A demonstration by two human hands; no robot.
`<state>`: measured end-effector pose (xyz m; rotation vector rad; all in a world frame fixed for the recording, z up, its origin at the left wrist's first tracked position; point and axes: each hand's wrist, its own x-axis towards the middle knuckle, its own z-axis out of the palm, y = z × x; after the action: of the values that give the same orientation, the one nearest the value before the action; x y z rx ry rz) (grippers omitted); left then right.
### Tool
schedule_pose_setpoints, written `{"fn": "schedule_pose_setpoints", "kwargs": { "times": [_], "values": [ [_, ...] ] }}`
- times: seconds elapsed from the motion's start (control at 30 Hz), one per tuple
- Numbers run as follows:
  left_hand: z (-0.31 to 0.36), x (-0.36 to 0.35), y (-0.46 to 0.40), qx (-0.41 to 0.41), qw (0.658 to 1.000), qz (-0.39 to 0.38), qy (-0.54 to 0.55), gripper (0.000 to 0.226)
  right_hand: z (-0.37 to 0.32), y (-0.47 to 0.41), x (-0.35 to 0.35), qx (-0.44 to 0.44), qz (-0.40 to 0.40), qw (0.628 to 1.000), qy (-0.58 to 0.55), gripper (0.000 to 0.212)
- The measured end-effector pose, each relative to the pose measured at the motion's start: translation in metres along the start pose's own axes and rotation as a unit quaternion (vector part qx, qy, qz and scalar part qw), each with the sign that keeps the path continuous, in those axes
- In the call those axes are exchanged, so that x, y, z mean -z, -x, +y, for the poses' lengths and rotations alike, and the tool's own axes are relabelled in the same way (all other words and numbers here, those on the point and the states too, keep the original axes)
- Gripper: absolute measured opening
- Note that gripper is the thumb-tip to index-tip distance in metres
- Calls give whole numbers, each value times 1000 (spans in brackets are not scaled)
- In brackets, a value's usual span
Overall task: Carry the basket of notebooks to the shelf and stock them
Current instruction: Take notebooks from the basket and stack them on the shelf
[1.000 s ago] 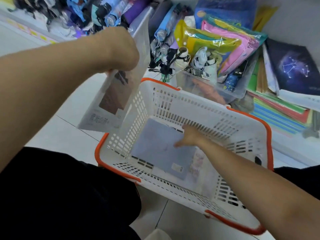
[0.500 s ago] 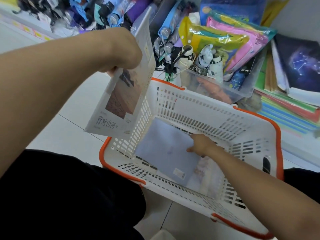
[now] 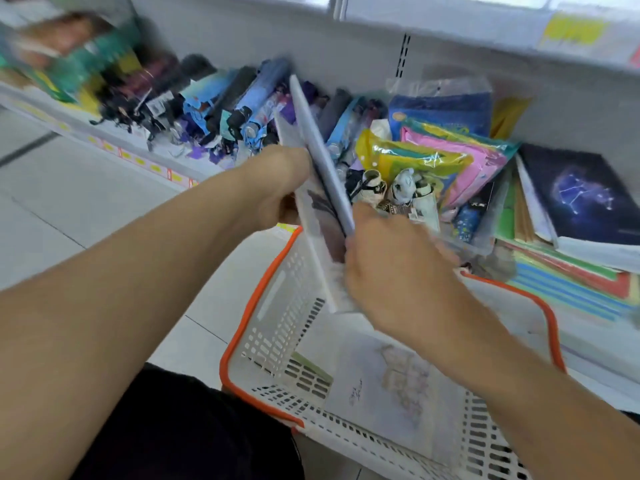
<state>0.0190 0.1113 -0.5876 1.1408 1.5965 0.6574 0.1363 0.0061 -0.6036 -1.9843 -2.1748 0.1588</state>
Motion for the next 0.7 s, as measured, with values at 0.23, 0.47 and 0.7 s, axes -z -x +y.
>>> {"fn": "schedule_pose_setpoints", "kwargs": {
  "times": [0.23,0.47,0.7],
  "values": [
    [9,7,8,18,984,-40,173,75,-37,-12,28,112,12,988,107,33],
    [5,33,18,-53,986,4,156,26,-39,3,60,175,12,983,52,31],
    [37,38,46,-154,927,-151,306,48,74,-29,114,-96,-63,884,-454,76]
  ]
}}
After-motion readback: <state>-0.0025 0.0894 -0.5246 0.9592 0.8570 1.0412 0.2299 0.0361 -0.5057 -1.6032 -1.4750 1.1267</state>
